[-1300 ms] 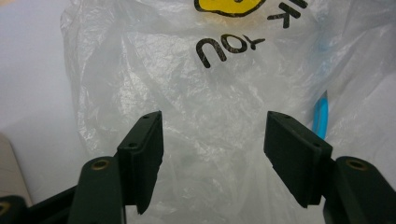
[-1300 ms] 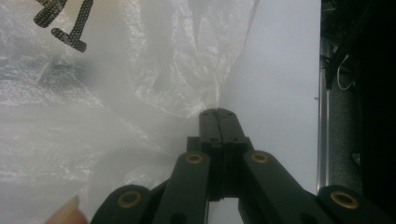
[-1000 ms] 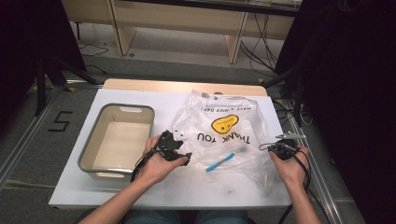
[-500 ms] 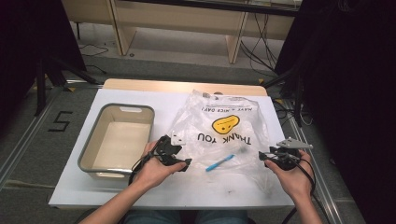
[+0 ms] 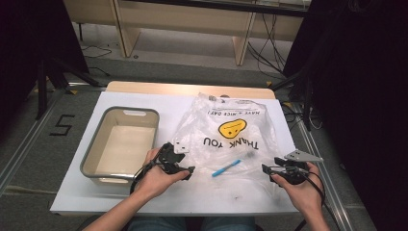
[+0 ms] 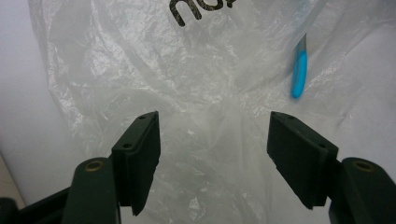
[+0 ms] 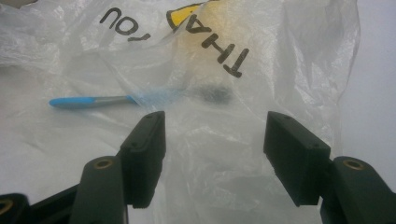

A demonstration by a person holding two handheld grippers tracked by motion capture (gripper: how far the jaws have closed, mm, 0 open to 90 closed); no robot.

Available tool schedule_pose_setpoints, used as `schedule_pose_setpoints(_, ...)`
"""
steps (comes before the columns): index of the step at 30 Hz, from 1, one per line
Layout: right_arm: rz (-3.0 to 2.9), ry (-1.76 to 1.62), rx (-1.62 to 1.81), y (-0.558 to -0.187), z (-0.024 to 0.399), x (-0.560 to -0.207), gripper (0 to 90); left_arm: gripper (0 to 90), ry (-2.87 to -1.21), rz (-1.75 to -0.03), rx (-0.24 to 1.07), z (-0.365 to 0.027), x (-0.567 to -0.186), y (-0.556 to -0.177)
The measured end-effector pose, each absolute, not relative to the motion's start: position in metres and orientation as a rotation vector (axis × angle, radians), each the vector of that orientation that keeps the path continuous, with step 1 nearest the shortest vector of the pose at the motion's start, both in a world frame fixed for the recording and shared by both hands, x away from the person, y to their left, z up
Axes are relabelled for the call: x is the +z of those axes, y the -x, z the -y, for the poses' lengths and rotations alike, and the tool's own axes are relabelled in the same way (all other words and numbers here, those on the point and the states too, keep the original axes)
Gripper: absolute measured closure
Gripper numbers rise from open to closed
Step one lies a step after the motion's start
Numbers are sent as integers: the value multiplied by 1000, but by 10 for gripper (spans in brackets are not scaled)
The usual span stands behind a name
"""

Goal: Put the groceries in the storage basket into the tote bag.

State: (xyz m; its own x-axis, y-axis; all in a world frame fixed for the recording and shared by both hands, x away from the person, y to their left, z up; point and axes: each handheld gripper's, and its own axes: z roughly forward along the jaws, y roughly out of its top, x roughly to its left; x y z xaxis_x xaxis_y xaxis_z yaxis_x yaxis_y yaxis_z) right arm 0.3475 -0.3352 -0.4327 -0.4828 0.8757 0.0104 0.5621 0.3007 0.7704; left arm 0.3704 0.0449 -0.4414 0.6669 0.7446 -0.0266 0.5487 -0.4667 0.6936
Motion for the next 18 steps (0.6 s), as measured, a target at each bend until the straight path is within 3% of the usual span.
schedule_pose_setpoints(18, -2166, -1283, 1041, -344, 338, -438, 391, 347, -2199, -1000, 378, -46, -445, -369)
